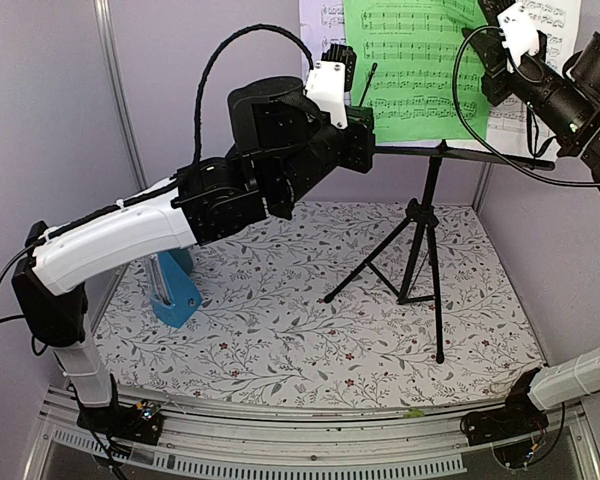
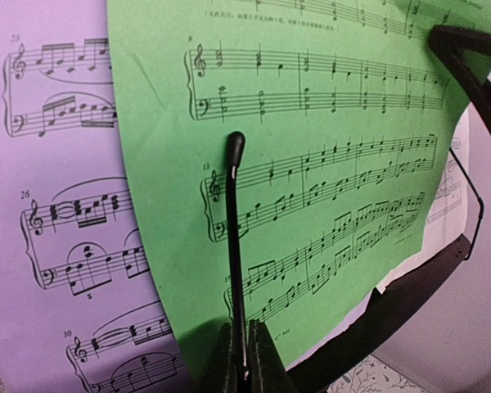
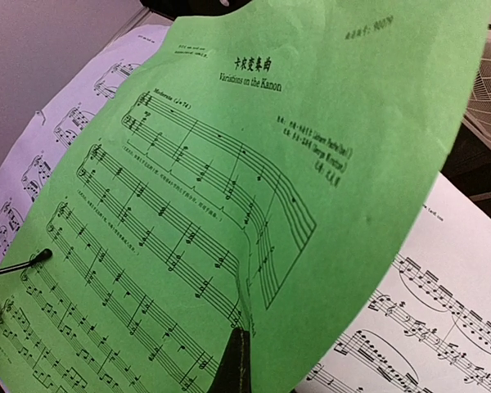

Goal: Set up the instrument practice props
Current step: Place the sheet music on the music stand, then hold the sheet music at the music stand, then adjust the metronome at the center of the board.

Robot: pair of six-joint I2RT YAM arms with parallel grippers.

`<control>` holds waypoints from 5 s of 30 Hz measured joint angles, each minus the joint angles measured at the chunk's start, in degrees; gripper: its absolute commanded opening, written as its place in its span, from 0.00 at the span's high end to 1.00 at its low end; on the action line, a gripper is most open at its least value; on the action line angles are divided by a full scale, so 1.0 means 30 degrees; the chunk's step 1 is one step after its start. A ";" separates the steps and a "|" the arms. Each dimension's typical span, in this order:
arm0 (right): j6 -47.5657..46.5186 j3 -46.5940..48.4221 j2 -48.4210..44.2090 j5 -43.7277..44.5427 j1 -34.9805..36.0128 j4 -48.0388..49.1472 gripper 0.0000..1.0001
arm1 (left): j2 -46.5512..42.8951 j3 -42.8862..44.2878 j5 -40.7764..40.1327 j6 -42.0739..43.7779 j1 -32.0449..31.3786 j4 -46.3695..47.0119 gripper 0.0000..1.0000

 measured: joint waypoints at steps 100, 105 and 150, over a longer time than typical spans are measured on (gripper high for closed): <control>0.2994 -0.1464 -0.2397 0.1683 0.0000 0.0896 0.64 | -0.0437 -0.0561 0.1166 0.0350 0.0226 0.0087 0.52; 0.3118 -0.1078 -0.1953 0.2477 0.0000 0.1719 0.64 | -0.1086 -0.1239 0.1297 0.0364 0.0226 0.0539 0.51; 0.2973 0.0765 0.2025 0.6615 0.0029 0.7533 0.53 | -0.7060 -0.7766 0.2725 0.0656 0.0226 0.3155 0.44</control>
